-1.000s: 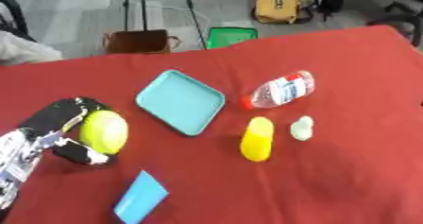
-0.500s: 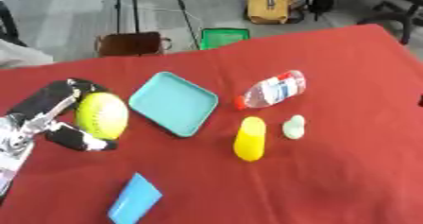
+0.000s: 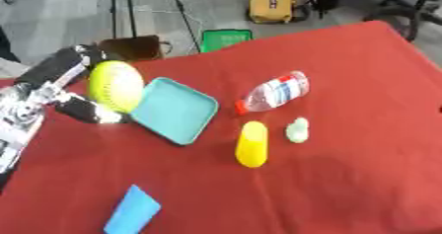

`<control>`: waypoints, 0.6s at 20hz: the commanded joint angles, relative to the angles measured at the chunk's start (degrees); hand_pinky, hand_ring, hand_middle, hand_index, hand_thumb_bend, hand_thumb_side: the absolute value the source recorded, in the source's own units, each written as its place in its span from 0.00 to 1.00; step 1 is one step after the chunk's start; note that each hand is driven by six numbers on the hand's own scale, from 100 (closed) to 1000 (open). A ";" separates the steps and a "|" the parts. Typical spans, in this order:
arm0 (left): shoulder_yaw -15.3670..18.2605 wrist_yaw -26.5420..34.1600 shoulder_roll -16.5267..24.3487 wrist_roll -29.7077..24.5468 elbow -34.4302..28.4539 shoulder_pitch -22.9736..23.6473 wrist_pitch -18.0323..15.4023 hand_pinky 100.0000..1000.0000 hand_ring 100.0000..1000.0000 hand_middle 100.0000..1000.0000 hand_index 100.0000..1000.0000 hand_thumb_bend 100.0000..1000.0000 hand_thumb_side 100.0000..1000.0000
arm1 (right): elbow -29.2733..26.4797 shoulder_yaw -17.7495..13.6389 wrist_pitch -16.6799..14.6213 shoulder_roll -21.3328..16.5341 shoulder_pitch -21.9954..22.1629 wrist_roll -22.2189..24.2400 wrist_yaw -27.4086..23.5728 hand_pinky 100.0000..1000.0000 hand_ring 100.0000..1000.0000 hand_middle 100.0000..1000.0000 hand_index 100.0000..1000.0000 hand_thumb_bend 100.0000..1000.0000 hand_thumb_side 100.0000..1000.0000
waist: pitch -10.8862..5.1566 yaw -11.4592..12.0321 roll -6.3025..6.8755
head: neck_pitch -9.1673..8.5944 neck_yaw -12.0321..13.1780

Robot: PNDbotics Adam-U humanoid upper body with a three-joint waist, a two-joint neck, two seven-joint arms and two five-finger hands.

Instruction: Pick up objects on the table and place them in the box.

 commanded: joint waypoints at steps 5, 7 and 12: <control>-1.97 1.11 -1.23 12.79 9.99 -6.18 -0.38 0.53 0.34 0.43 0.72 0.37 0.13 | -1.43 2.13 -4.16 -0.39 -2.10 4.91 -0.27 0.53 0.57 0.59 0.78 0.00 0.66 | -0.36 -2.64 0.60 | -1.10 0.69; -2.41 0.55 -1.89 14.55 12.26 -7.26 -1.22 0.53 0.36 0.44 0.72 0.39 0.13 | -1.63 2.69 -4.23 -0.37 -2.36 4.92 -0.16 0.53 0.57 0.59 0.78 0.00 0.66 | -0.25 -3.50 0.84 | -1.28 0.91; -3.50 -2.45 -3.43 16.05 16.75 -8.74 -3.38 0.57 0.39 0.46 0.72 0.40 0.15 | -1.86 3.34 -4.34 -0.23 -2.75 4.92 0.03 0.53 0.57 0.59 0.78 0.00 0.66 | 0.08 -4.95 1.25 | -1.56 1.38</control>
